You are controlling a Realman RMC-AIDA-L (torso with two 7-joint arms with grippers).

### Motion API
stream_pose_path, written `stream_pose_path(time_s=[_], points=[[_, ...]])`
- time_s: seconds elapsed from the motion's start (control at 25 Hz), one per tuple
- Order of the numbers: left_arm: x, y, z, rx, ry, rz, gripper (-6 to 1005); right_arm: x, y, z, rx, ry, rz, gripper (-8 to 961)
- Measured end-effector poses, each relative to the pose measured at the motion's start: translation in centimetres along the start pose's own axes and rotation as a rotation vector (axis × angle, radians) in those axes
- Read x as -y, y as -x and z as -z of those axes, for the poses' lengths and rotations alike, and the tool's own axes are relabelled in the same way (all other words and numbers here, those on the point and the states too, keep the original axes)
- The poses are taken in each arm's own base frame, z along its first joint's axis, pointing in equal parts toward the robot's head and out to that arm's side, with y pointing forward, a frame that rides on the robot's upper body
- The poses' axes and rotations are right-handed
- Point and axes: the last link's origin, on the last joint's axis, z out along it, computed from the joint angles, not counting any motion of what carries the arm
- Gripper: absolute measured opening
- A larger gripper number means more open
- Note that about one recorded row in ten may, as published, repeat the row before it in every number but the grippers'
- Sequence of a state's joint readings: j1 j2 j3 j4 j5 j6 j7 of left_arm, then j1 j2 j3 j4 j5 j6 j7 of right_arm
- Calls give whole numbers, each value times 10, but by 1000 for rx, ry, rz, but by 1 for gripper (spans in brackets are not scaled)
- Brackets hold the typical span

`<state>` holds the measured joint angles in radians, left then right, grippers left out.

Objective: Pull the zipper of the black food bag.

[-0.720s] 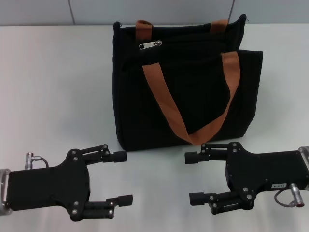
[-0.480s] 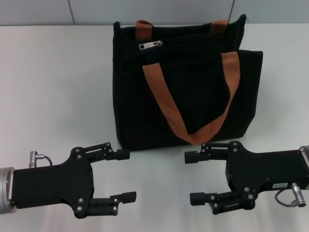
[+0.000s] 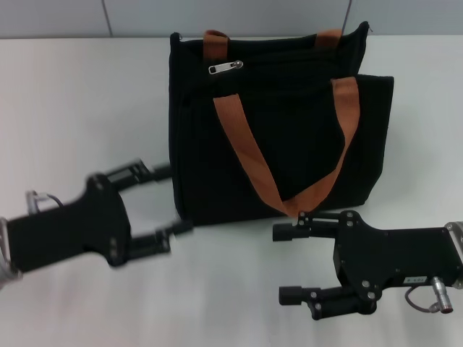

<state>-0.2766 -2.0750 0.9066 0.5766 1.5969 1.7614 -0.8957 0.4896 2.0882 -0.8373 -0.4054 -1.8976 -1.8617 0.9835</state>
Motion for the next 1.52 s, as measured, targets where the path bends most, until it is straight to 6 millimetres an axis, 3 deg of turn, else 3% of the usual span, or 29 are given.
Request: stream_pose_path(time_s=[0.16,0.24,0.28,0.32,0.44,0.56,0.76,0.84,0.92,1.32,1.52], points=[[18,0,1,-16,-120,29,784,-1,1,-3,42,-6,10,784],[40,-4,6,-85,-278,67,784,-3,-1,-7,64,-3,31,784],[40,-4,6,-85,-278,67,784,-3,-1,-7,64,-3,31,785],[55,-5,8,-132,-392,107,784,-4,-3,-10,68,1,33,785],[66,-5,8,-141,-453,141,784,-5,-4,-12,69,4,29,785],[77,-1,-6,-74,-448,153,784,-5,-4,-11,73,-1,28,785],[77,2,-17,-27,-409,142,784,-3,-8,-10,62,-29,21,785],[80,6,-40,64,-346,104,784,-2,-10,-11,51,-45,15,785],[81,3,-46,69,-322,87,784,-1,-13,-13,44,-54,15,785],[72,-15,-52,23,-201,20,785,0,-17,-13,33,-74,15,785],[75,-12,-63,71,-193,4,769,0,-17,-14,35,-76,15,784]])
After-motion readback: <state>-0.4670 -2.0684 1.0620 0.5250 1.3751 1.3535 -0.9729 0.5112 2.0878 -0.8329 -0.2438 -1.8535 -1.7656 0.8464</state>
